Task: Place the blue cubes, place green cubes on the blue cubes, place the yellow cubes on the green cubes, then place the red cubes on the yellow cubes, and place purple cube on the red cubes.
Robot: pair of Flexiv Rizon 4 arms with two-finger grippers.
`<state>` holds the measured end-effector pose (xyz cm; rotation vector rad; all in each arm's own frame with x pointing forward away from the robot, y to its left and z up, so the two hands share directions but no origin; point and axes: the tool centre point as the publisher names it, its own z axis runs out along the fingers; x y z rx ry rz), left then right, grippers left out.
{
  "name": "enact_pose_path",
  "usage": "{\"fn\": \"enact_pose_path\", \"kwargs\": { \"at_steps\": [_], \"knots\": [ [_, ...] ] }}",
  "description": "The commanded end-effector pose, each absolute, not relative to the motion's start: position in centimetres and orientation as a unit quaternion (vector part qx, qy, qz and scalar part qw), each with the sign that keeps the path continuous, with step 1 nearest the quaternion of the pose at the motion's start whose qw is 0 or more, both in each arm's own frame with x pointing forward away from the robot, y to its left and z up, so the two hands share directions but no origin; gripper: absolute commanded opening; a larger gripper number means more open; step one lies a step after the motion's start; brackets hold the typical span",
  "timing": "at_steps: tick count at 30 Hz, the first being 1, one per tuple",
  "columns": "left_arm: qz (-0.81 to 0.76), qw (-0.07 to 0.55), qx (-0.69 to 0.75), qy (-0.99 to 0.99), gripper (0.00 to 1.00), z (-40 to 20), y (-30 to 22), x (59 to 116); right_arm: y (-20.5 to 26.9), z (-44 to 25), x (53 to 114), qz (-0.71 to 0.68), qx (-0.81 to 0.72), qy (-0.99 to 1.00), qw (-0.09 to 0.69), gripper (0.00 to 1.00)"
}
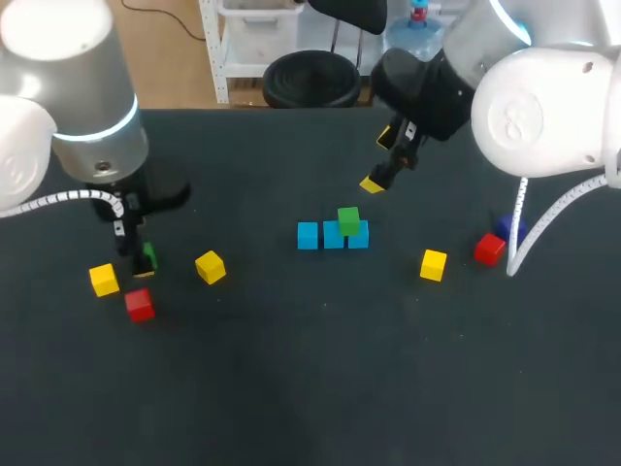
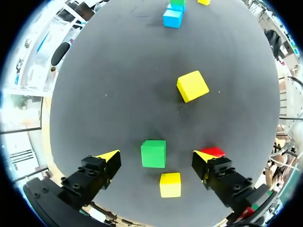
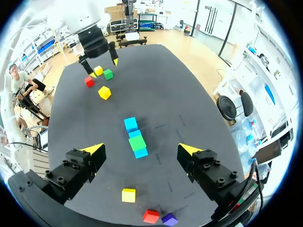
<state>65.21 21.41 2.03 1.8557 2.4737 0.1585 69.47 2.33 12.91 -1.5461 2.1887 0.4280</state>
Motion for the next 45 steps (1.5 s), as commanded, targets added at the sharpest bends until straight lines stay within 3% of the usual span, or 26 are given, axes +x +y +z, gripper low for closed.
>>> {"fn": "enact_pose_path", "kwargs": {
  "at_steps": [1,4,5,7,10,11,12,16,20,25,45],
  "knots": [
    [0.043,0.014,0.598,0.8,1.0,1.4,21.4,65.9,2.3,13.0,69.3,0.153,-0.556,0.789,0.214,1.0],
    [0.04,0.012,0.594,0.803,1.0,1.0,21.6,65.9,2.3,13.0,69.3,0.153,-0.556,0.789,0.214,1.0],
    [0.039,0.012,0.594,0.804,0.95,1.0,21.7,65.9,2.3,13.0,69.3,0.153,-0.556,0.789,0.214,1.0],
    [0.038,0.011,0.592,0.805,0.78,0.9,21.8,65.9,2.3,13.0,69.3,0.153,-0.556,0.789,0.214,1.0],
    [0.04,0.013,0.591,0.806,0.68,0.8,22.0,66.0,2.3,13.0,69.3,0.153,-0.556,0.789,0.214,1.0],
    [0.041,0.013,0.59,0.806,0.48,0.7,22.1,66.1,2.3,13.0,69.3,0.153,-0.556,0.789,0.214,1.0],
    [0.041,0.012,0.589,0.807,0.43,0.7,22.2,66.1,2.3,13.0,69.3,0.153,-0.556,0.789,0.214,1.0],
    [0.04,0.01,0.59,0.806,0.5,0.6,22.2,66.2,2.3,13.0,69.3,0.153,-0.556,0.789,0.214,1.0],
    [0.036,0.01,0.592,0.805,0.4,0.5,22.2,66.2,2.3,13.0,69.3,0.153,-0.556,0.789,0.214,1.0],
    [0.032,0.01,0.595,0.803,0.0,0.4,22.1,66.2,2.3,13.0,69.3,0.153,-0.556,0.789,0.214,1.0],
    [0.03,0.026,0.635,0.771,0.0,4.6,20.7,66.9,2.3,13.0,69.3,0.153,-0.556,0.789,0.214,1.0]
  ]
}}
